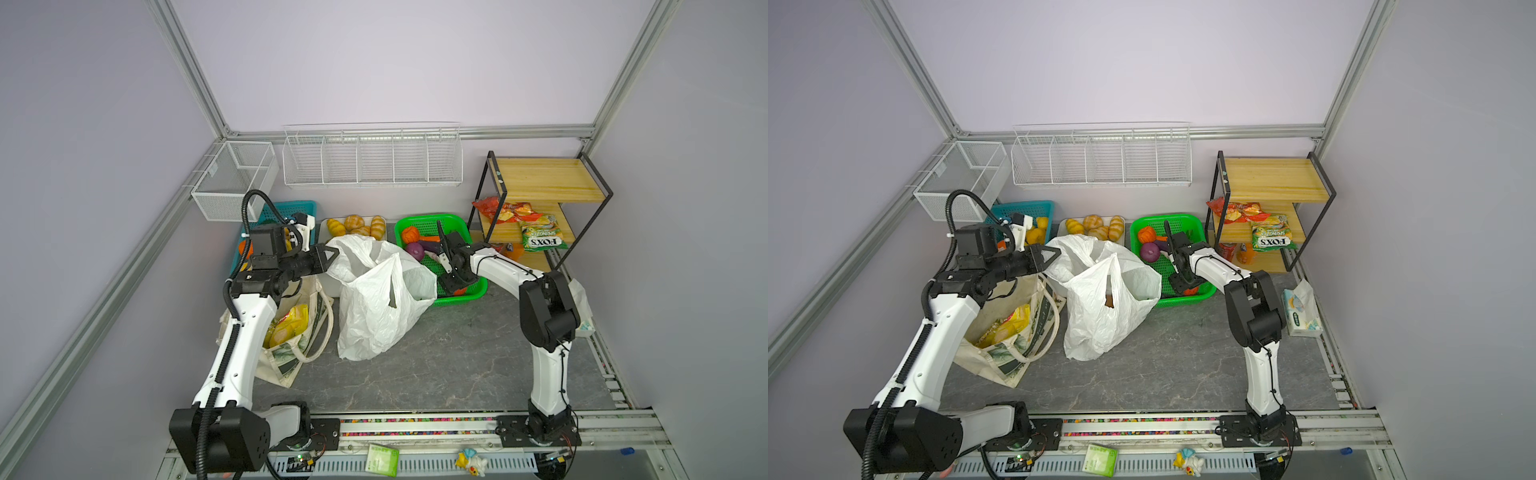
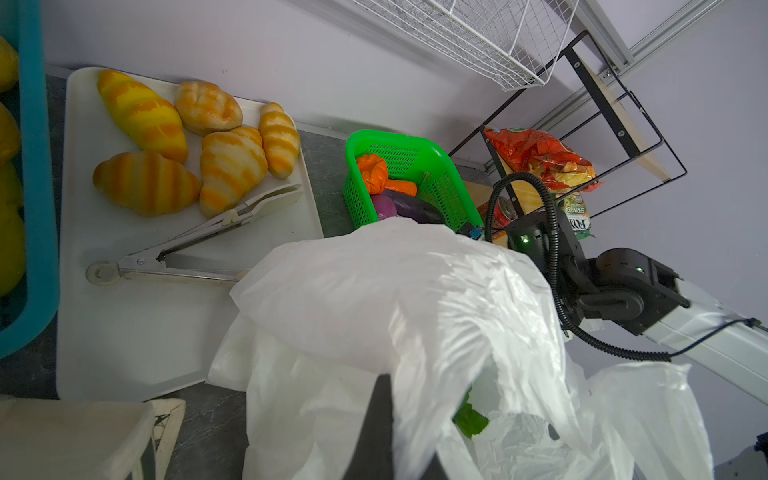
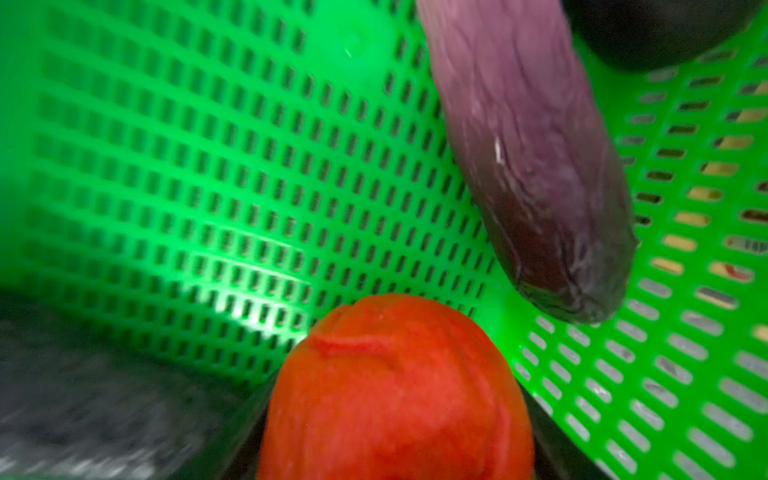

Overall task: Place the mixed food into the grocery bags and tie them
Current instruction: 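Carry the tomato into the white bag and open the right gripper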

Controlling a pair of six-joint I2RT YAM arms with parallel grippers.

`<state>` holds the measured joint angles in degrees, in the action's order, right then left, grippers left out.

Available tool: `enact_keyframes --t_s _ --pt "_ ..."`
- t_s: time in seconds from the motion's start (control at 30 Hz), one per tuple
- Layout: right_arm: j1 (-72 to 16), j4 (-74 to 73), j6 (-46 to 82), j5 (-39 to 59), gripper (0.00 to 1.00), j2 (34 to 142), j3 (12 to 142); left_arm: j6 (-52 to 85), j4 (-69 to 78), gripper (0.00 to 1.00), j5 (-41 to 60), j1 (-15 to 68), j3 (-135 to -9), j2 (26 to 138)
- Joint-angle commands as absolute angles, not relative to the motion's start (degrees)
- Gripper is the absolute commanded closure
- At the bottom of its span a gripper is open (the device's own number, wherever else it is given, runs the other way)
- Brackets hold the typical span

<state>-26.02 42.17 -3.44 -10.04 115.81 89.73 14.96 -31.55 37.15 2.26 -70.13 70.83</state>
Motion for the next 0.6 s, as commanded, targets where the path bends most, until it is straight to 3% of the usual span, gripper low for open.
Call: enact_keyframes --t_s 0.0,0.37,0.57 --pt "-25.9 37.6 -3.4 -2.9 0.39 105.8 87.0 15.2 -30.7 1.00 37.4 2.2 -69.5 70.2" --pt "-28.7 19.6 -3.4 17.6 0.42 75.8 67.2 15.5 -30.5 1.00 37.6 2.2 -69.4 70.1" --pt "-35.1 21.9 -9.5 20.6 0.42 79.0 69.4 15.6 -30.3 1.00 37.8 2.2 -69.3 70.0"
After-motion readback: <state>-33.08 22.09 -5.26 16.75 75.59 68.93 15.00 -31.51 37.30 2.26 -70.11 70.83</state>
